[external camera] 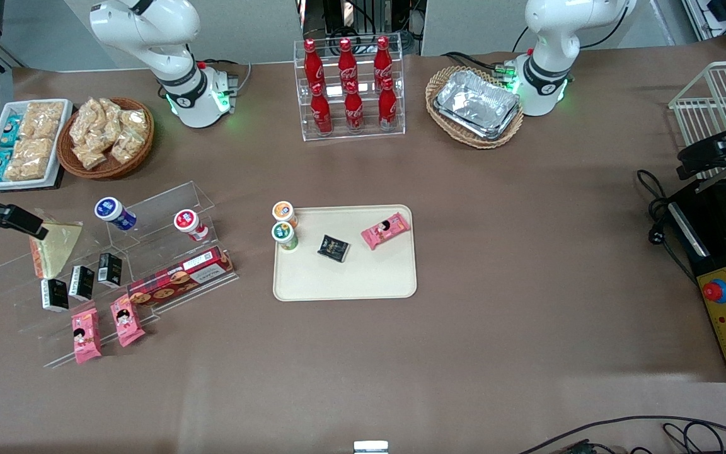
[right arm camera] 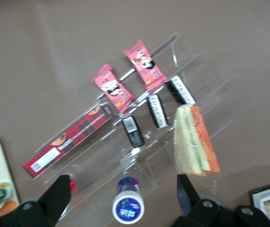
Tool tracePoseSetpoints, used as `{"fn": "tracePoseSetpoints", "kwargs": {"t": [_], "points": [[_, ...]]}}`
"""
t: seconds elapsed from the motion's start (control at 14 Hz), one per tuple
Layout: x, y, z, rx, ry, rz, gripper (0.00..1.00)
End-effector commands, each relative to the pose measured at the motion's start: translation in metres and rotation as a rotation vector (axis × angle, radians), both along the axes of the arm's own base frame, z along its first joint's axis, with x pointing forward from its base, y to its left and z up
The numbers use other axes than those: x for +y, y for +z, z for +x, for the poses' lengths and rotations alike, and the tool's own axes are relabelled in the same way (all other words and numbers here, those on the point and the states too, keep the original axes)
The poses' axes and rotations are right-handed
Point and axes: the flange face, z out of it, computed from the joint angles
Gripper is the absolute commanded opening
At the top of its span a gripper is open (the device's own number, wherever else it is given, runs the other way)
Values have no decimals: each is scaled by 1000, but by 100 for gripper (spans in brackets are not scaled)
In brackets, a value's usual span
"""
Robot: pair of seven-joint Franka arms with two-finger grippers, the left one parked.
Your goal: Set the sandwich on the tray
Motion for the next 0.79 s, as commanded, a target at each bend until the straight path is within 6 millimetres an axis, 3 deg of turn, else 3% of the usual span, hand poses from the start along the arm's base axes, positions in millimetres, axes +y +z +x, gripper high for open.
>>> {"fn": "tracePoseSetpoints", "kwargs": {"t": [0.0, 0.14, 0.5, 0.71], "points": [[-5, 12, -5, -15, -115, -55, 100], [-9, 12, -4, -20, -127, -55, 100], [-74, 6, -21, -9, -241, -43, 100], [-90, 0, -25, 2, -270, -41, 100]]}}
